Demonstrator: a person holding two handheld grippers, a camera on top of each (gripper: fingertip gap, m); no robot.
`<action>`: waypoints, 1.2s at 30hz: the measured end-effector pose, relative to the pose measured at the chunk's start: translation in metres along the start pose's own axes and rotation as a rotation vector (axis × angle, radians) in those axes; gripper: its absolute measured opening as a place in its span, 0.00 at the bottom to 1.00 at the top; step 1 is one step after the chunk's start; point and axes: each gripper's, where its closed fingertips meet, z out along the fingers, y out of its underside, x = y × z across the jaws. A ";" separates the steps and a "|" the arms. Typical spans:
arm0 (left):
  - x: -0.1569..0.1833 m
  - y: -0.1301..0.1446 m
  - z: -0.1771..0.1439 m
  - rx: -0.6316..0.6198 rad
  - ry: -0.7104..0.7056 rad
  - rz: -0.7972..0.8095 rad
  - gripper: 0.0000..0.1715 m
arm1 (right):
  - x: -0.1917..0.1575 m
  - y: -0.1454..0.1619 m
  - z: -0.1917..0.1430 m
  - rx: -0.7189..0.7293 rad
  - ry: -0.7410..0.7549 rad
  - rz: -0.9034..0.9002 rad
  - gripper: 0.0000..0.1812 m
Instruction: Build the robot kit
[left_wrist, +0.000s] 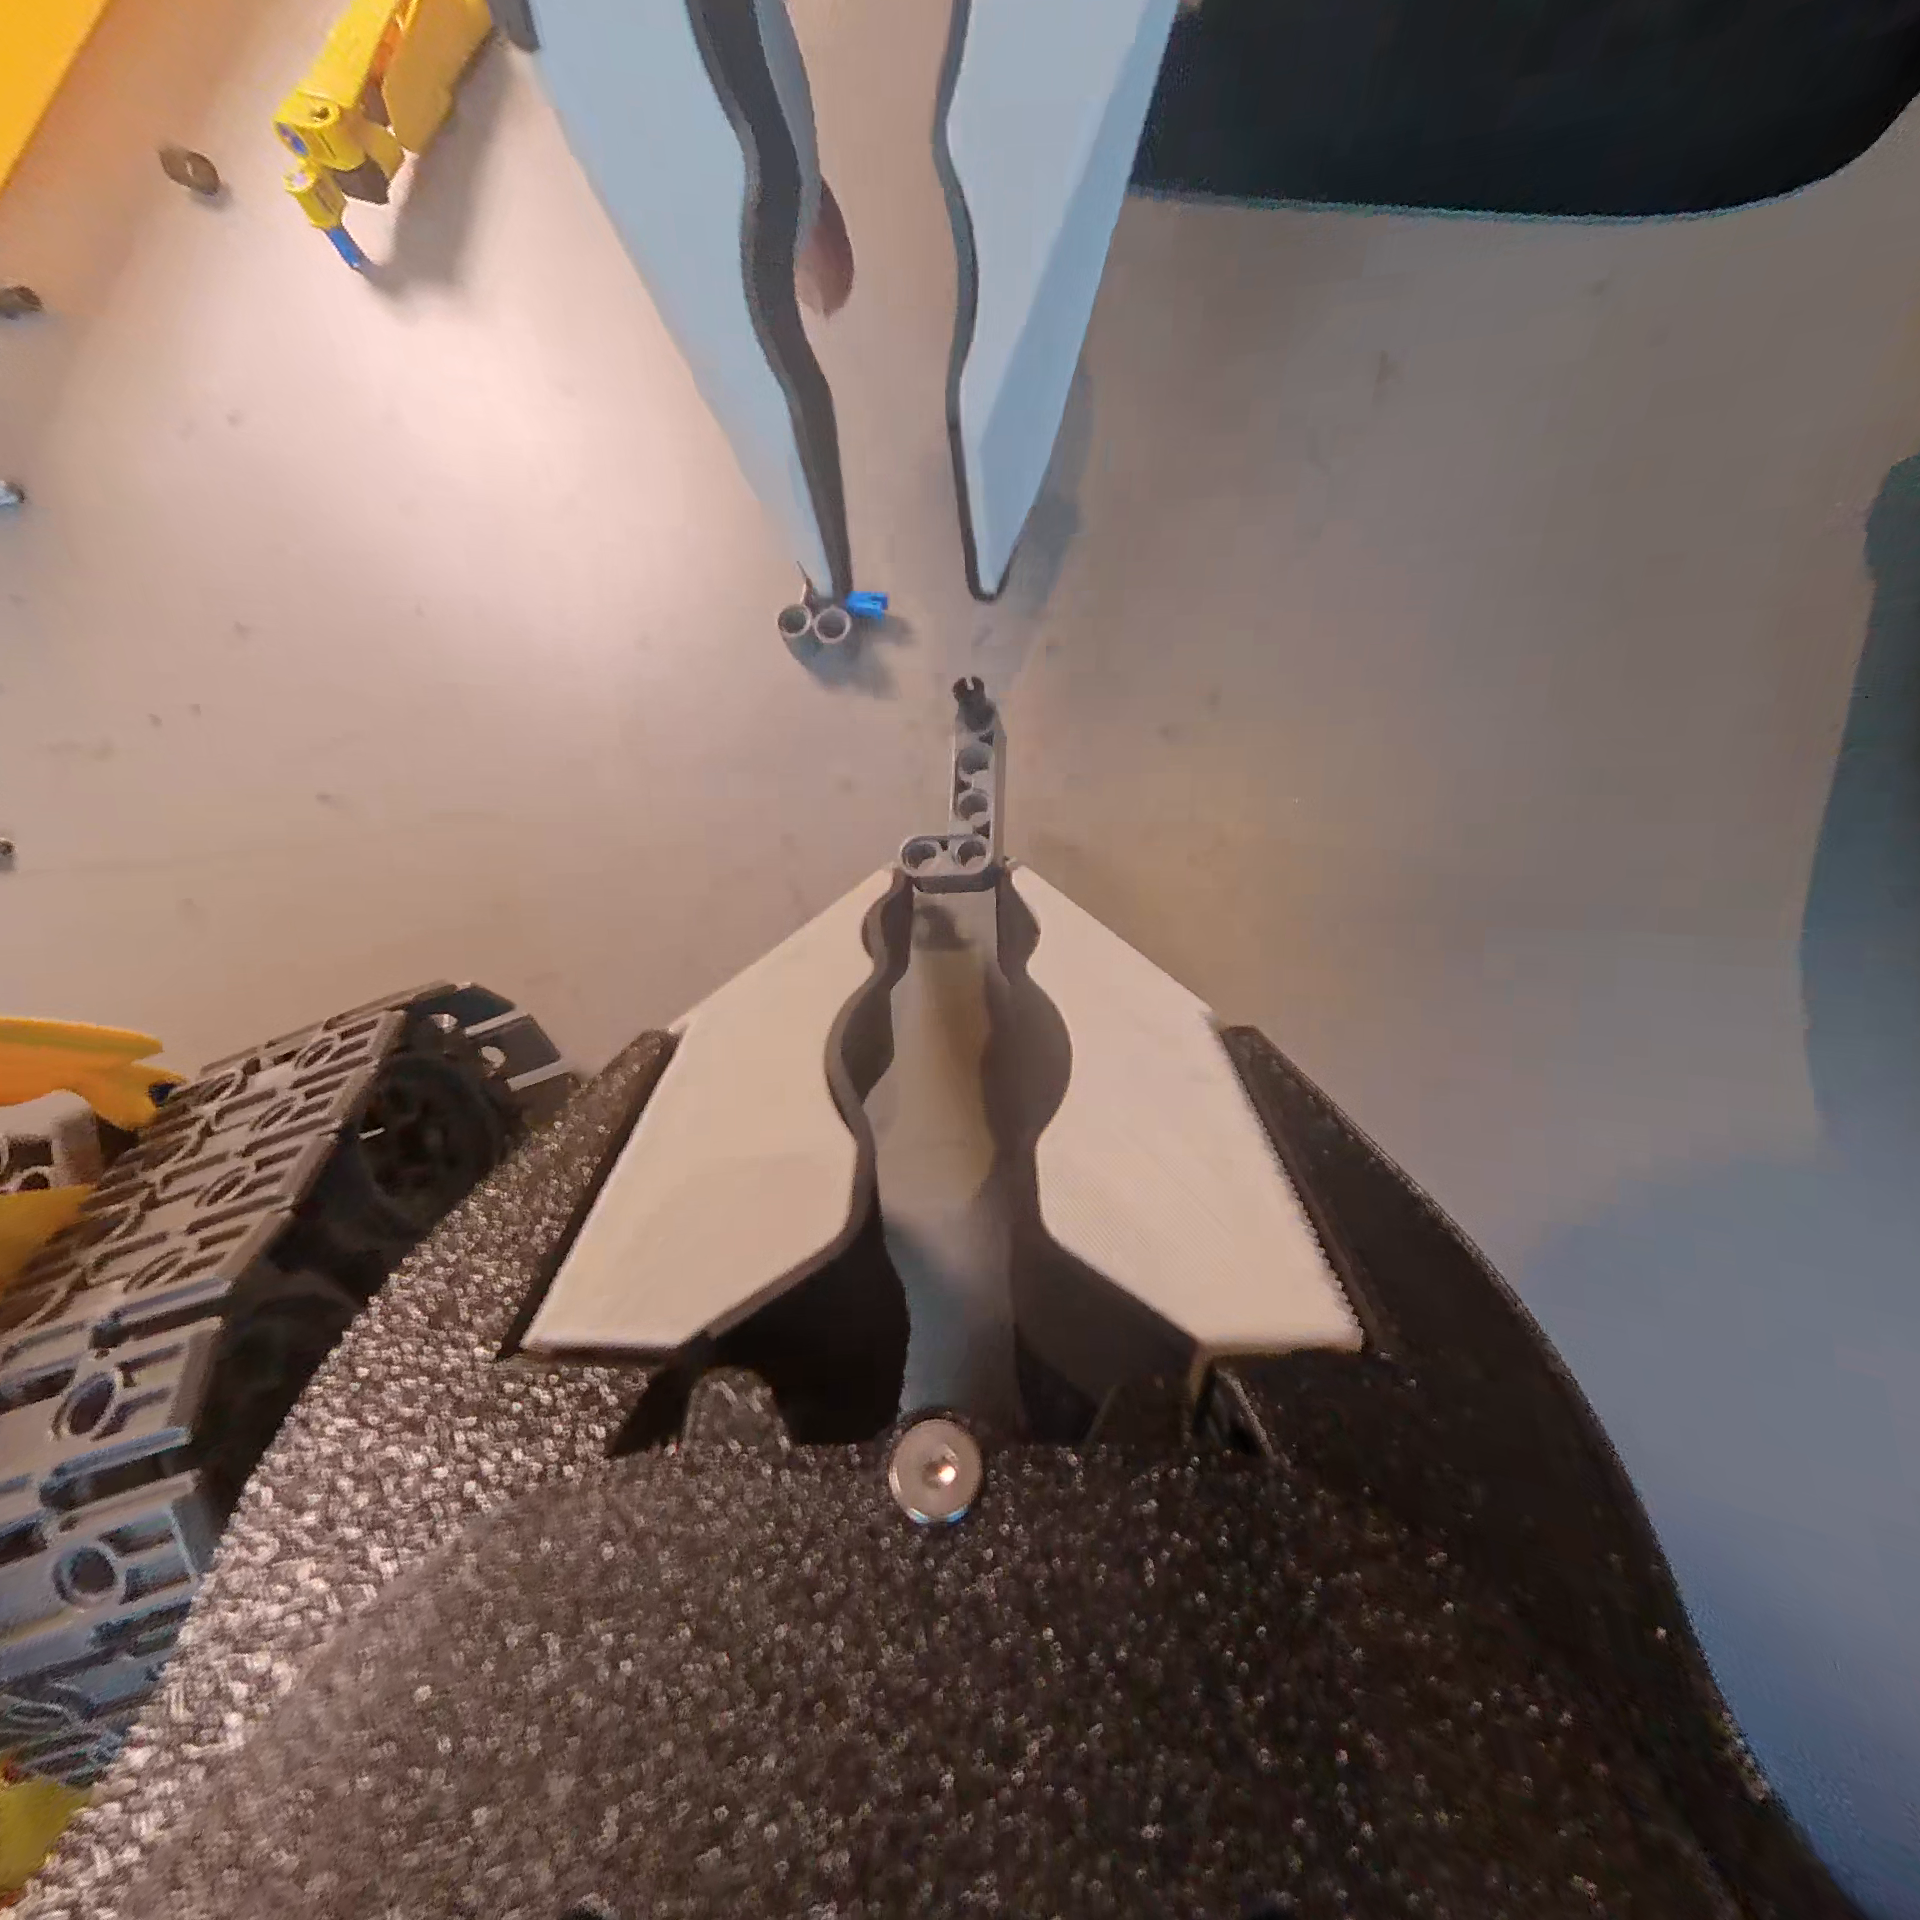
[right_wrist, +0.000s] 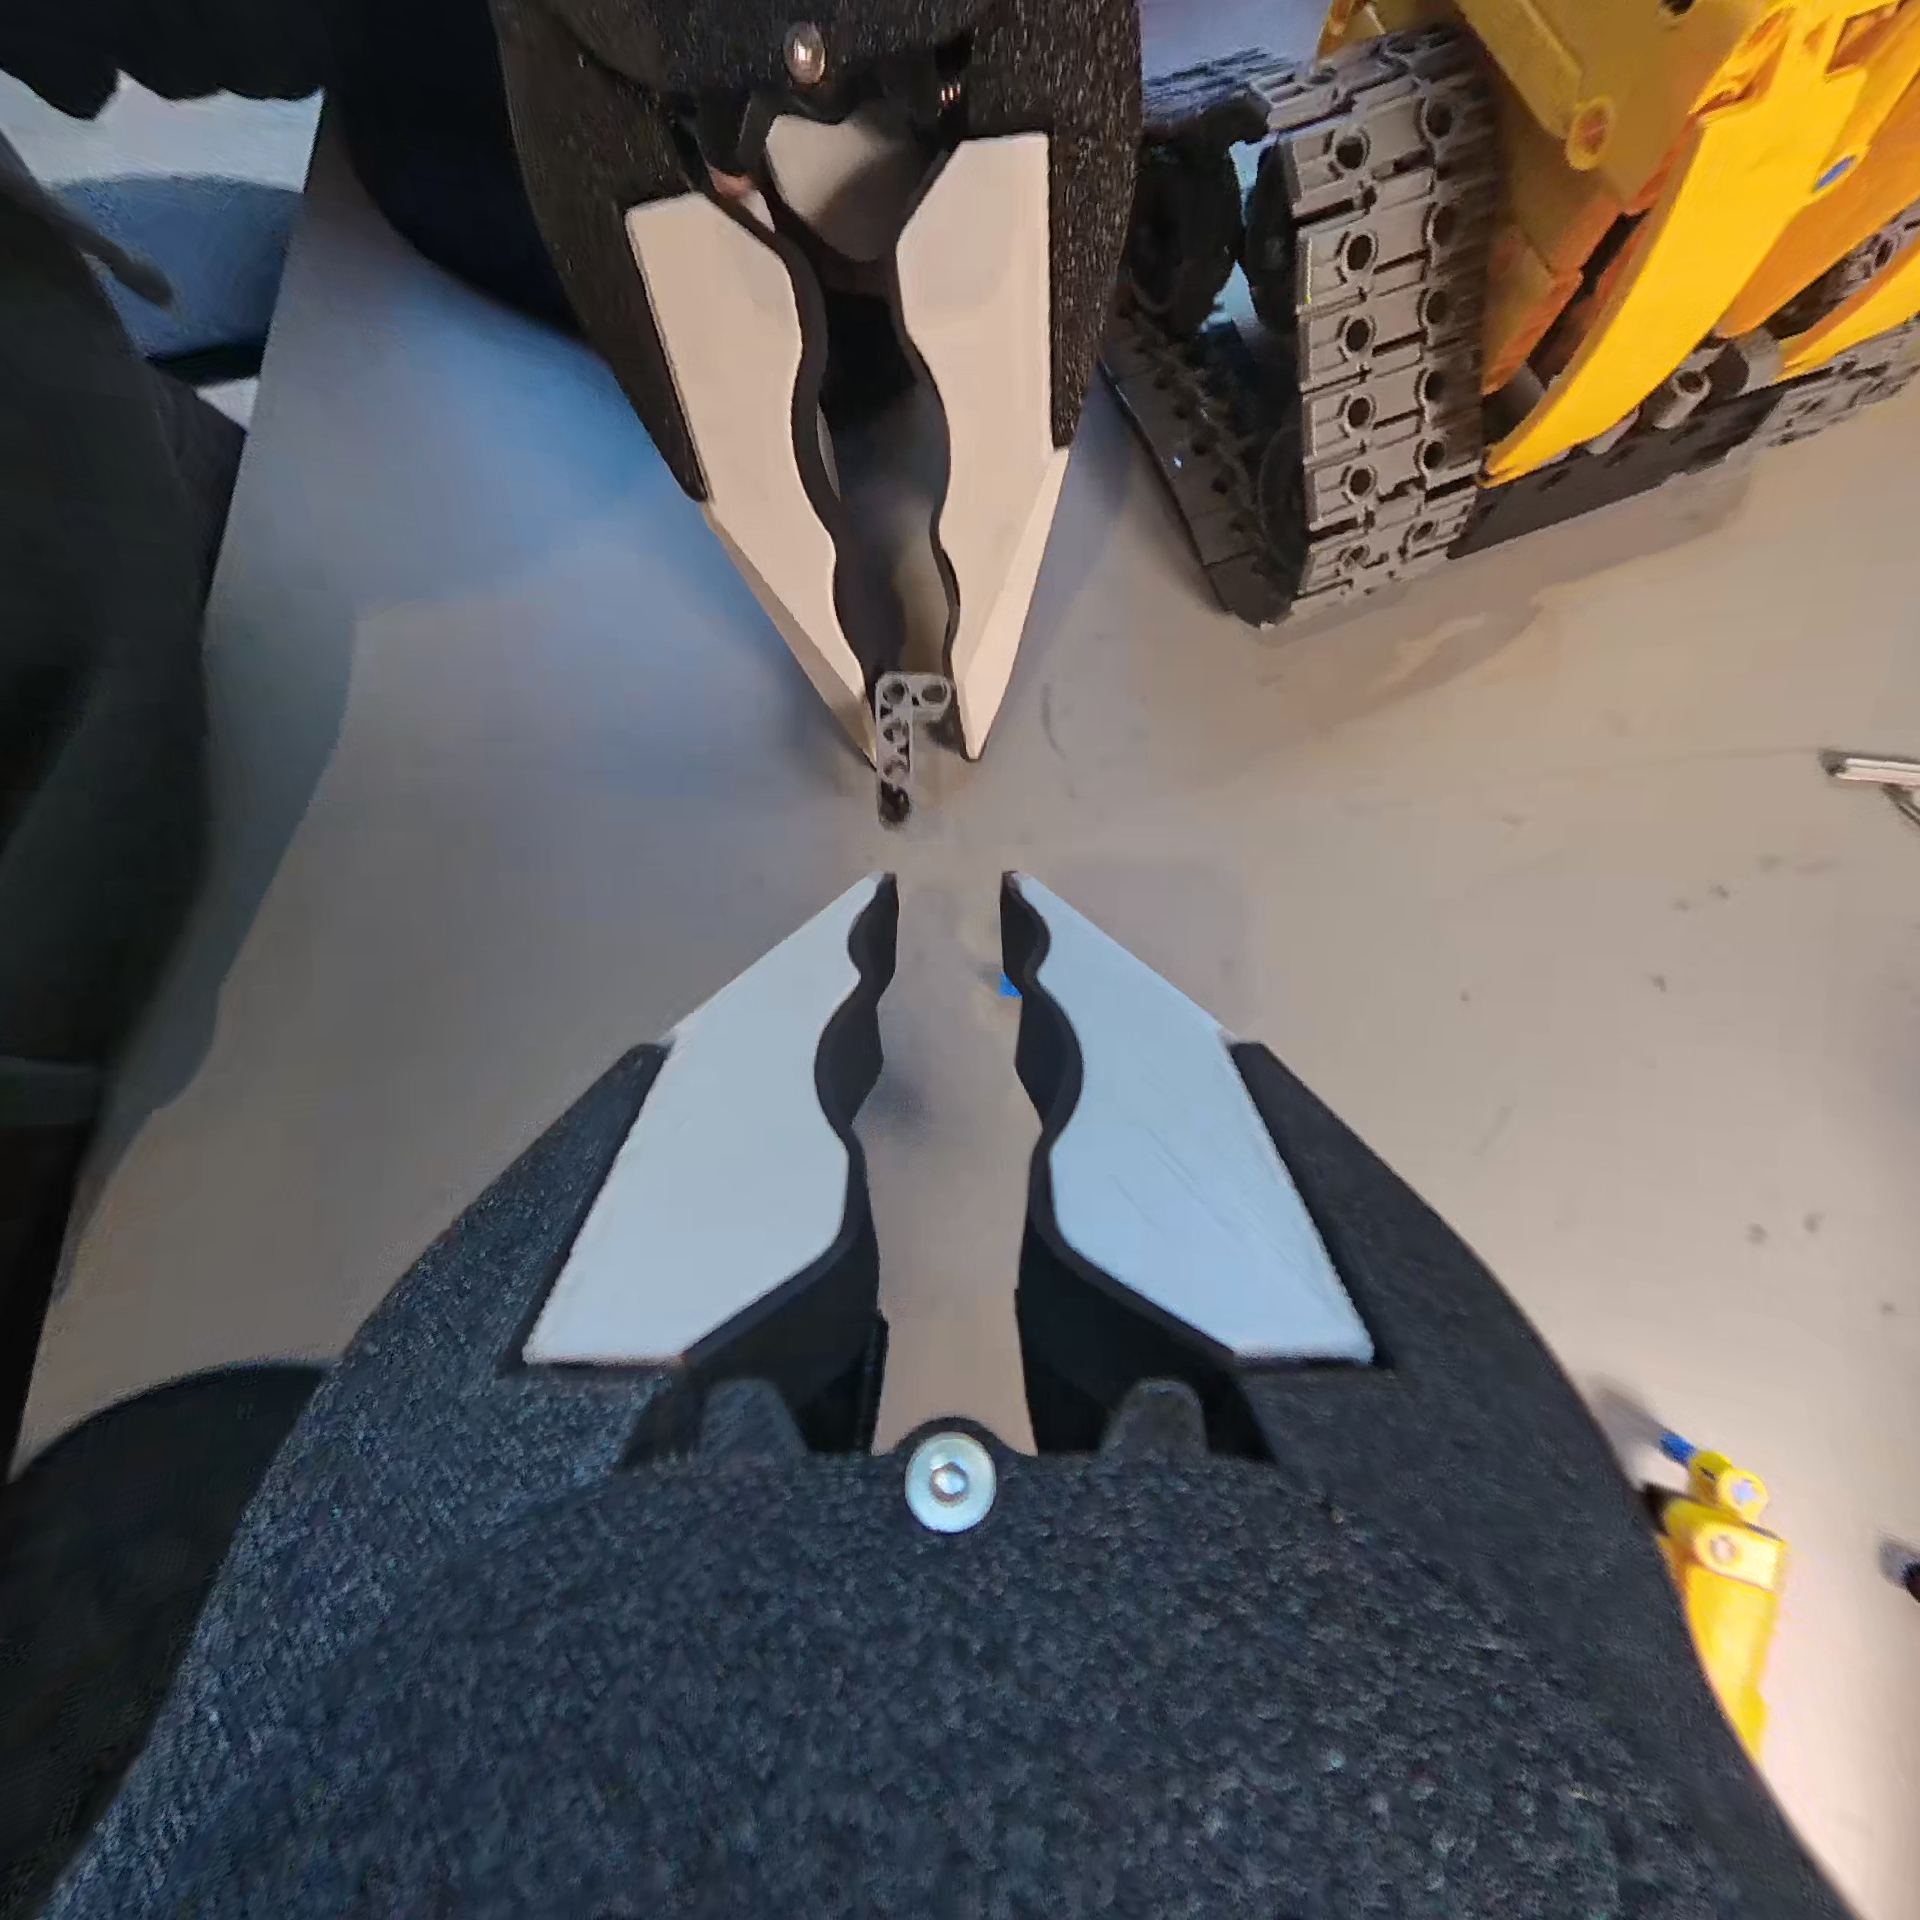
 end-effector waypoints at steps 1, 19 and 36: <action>0.000 0.000 0.000 0.000 0.000 -0.002 0.09 | 0.002 0.005 -0.003 -0.020 0.002 -0.020 0.11; 0.002 0.001 -0.001 0.002 0.035 -0.056 0.09 | -0.011 0.002 0.036 -0.103 -0.076 -0.041 0.04; 0.007 -0.001 0.000 0.004 0.044 -0.039 0.09 | -0.013 0.007 0.033 -0.250 -0.074 -0.064 0.04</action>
